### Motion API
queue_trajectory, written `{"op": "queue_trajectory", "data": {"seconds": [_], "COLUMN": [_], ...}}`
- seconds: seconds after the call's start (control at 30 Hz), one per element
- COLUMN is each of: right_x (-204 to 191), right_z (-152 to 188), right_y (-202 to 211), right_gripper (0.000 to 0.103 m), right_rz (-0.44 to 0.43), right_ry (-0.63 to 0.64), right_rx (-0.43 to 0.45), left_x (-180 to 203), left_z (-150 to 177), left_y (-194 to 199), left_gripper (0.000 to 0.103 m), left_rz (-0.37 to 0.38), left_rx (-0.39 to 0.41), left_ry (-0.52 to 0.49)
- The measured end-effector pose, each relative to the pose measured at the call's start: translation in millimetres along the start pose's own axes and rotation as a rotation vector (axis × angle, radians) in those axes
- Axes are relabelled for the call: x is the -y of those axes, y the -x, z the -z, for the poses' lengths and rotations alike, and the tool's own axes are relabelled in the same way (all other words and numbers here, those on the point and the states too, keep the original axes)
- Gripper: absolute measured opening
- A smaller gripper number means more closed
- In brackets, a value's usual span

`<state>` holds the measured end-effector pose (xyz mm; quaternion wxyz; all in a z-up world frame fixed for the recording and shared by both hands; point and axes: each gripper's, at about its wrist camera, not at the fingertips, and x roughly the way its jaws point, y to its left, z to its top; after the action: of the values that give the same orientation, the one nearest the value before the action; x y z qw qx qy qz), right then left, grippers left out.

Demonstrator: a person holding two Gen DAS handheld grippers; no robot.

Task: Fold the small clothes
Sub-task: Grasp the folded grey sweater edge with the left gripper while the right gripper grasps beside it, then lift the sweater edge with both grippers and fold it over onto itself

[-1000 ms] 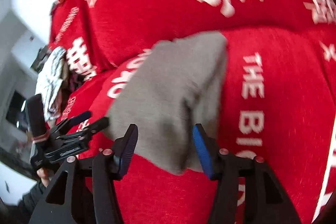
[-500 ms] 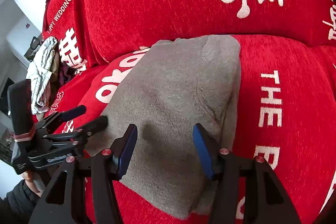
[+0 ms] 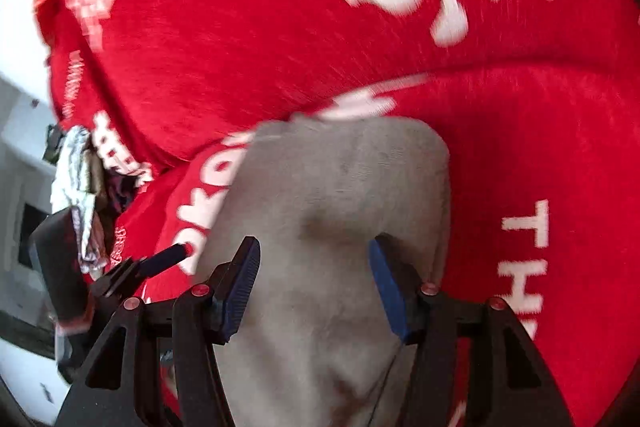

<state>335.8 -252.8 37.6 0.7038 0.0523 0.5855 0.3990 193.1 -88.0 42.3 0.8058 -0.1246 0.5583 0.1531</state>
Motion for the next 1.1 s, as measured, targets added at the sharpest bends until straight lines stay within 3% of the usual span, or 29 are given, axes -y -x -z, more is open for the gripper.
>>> {"op": "queue_trajectory", "data": {"seconds": [0.07, 0.17, 0.27, 0.37, 0.5, 0.6, 0.7, 0.77, 0.9, 0.93, 0.97, 1.1], "right_x": [4, 3, 4, 2, 2, 5, 15, 24, 26, 25, 24, 10], "right_z": [-9, -22, -22, 1, 41, 55, 58, 58, 57, 56, 55, 53], "right_y": [-1, 3, 17, 38, 56, 56, 44, 35, 15, 12, 10, 7], "right_gripper": [0.061, 0.061, 0.061, 0.062, 0.068, 0.068, 0.068, 0.068, 0.069, 0.069, 0.069, 0.045], "right_rz": [0.007, 0.141, 0.215, 0.171, 0.094, 0.033, 0.028, -0.036, -0.04, -0.037, -0.039, 0.031], "right_ry": [-0.016, -0.025, -0.008, 0.028, 0.049, 0.008, -0.043, -0.105, -0.136, -0.138, -0.142, -0.074], "right_rx": [0.025, 0.055, 0.057, 0.048, 0.034, 0.027, 0.003, -0.011, -0.009, 0.0, 0.002, -0.01], "left_x": [-8, -28, -47, -62, -78, -84, -81, -72, -40, -33, -26, -16], "left_z": [-9, -23, -25, -11, 16, 26, 28, 27, 23, 21, 18, 13], "left_y": [-9, -20, -7, 13, 20, 11, 5, 0, -15, -12, -12, -8], "left_gripper": [0.089, 0.089, 0.089, 0.089, 0.089, 0.089, 0.089, 0.089, 0.088, 0.079, 0.075, 0.057], "left_rz": [0.057, 0.136, 0.148, 0.165, 0.266, 0.326, 0.42, 0.479, 0.445, 0.423, 0.414, 0.382], "left_rx": [-0.045, -0.125, -0.105, -0.054, -0.066, -0.097, -0.105, -0.118, -0.15, -0.128, -0.127, -0.105], "left_ry": [0.044, 0.149, 0.202, 0.169, 0.136, 0.171, 0.241, 0.245, 0.184, 0.164, 0.15, 0.115]}}
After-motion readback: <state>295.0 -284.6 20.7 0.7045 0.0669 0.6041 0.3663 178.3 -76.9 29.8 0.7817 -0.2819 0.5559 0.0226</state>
